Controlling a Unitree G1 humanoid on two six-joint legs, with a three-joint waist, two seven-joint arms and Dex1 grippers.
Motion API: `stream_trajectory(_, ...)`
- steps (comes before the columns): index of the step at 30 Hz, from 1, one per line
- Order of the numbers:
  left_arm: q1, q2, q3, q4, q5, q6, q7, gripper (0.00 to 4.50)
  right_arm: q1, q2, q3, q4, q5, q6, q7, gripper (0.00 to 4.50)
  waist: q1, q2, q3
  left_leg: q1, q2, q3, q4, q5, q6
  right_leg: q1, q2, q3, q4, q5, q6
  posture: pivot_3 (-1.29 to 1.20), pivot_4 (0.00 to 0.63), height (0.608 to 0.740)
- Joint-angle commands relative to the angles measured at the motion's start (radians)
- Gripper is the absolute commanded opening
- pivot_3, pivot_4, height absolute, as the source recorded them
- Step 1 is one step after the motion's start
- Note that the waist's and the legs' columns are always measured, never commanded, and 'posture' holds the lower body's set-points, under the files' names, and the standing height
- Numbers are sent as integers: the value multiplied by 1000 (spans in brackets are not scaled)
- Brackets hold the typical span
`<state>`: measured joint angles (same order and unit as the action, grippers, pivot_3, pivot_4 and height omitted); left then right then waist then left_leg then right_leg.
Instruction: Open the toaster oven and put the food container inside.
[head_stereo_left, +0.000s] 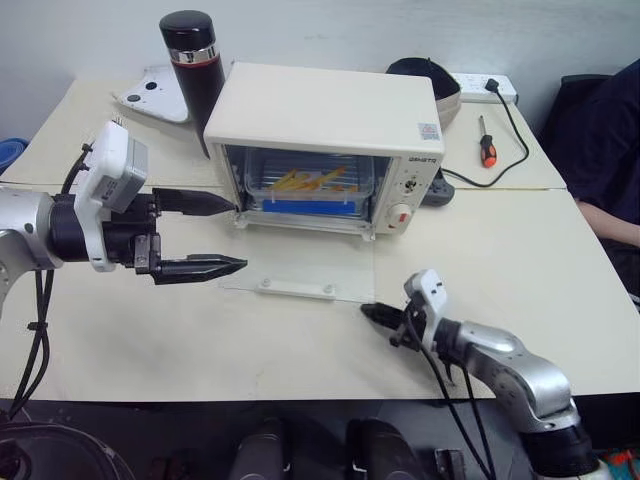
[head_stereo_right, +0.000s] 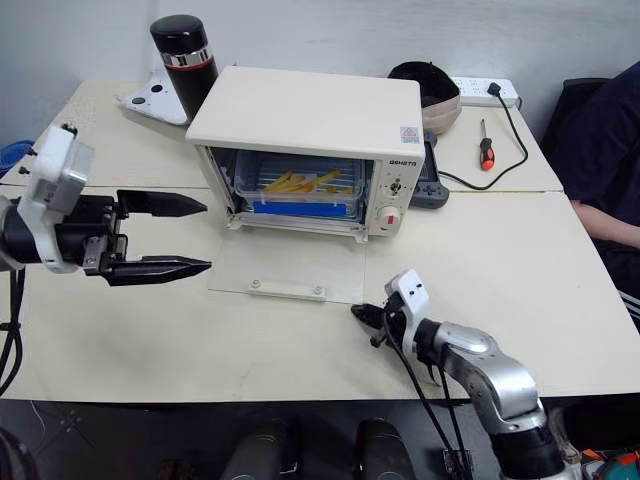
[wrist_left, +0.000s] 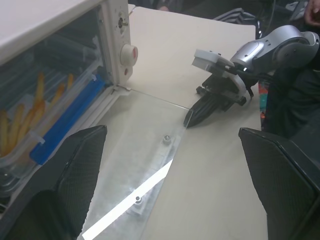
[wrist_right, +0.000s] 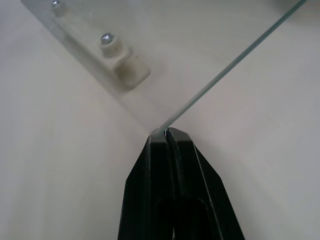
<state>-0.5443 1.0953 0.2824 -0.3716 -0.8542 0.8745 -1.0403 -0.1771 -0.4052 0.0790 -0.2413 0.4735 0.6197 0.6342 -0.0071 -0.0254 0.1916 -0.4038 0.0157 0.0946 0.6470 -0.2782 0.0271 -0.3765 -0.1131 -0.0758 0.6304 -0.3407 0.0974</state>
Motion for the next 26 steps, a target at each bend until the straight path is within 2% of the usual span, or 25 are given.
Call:
stream_trajectory(1,2,17,10,14,21,-23,-8,4487,-35,0,-22,-14,7,-50,25,0,0,1,0,0,0,0,0,0,0,0,0,0,0,0,0,0,150,740)
stream_trajectory(4,39,32,8,40,72,-67,-26,4500,-100,-23,-91,-69,70,-17,38,644,-5,1,1,0,0,0,0,0,0,-1,0,0,3,0,0,0,150,740)
stream_trajectory(9,12,50,8,150,114,-106,-59,4500,-249,-160,-213,-95,195,101,97,2288,-3,2,1,-1,0,0,1,0,1,-2,0,0,6,0,0,0,150,740)
stream_trajectory(12,21,96,19,229,157,-155,-123,4500,-362,-339,-279,-72,282,204,210,3257,-1,3,2,-1,0,0,0,0,1,-2,0,0,5,0,0,0,150,740)
stream_trajectory(15,18,147,34,272,167,-171,-182,4500,-400,-466,-297,-21,312,253,298,4300,3,4,3,-2,0,0,0,-1,3,-2,-1,-1,3,0,0,0,150,740)
stream_trajectory(16,19,167,41,286,172,-180,-201,4500,-400,-506,-297,0,309,265,325,4468,3,4,3,-2,0,0,0,-1,3,-1,-1,-1,3,0,0,0,150,740)
stream_trajectory(21,15,224,74,334,196,-206,-236,4500,-371,-625,-311,46,293,268,411,4468,2,4,3,-3,0,2,1,-3,5,-1,-1,0,-1,0,0,0,150,740)
stream_trajectory(24,20,220,110,326,175,-184,-225,4500,-361,-625,-322,41,294,256,416,4468,-2,4,3,-2,0,2,1,-3,5,-1,-1,0,-1,0,0,0,150,740)
stream_trajectory(26,71,174,141,278,168,-173,-185,4500,-365,-570,-318,33,295,255,359,4468,-4,4,3,-2,0,2,1,-2,5,-1,-1,0,-1,0,0,0,150,740)
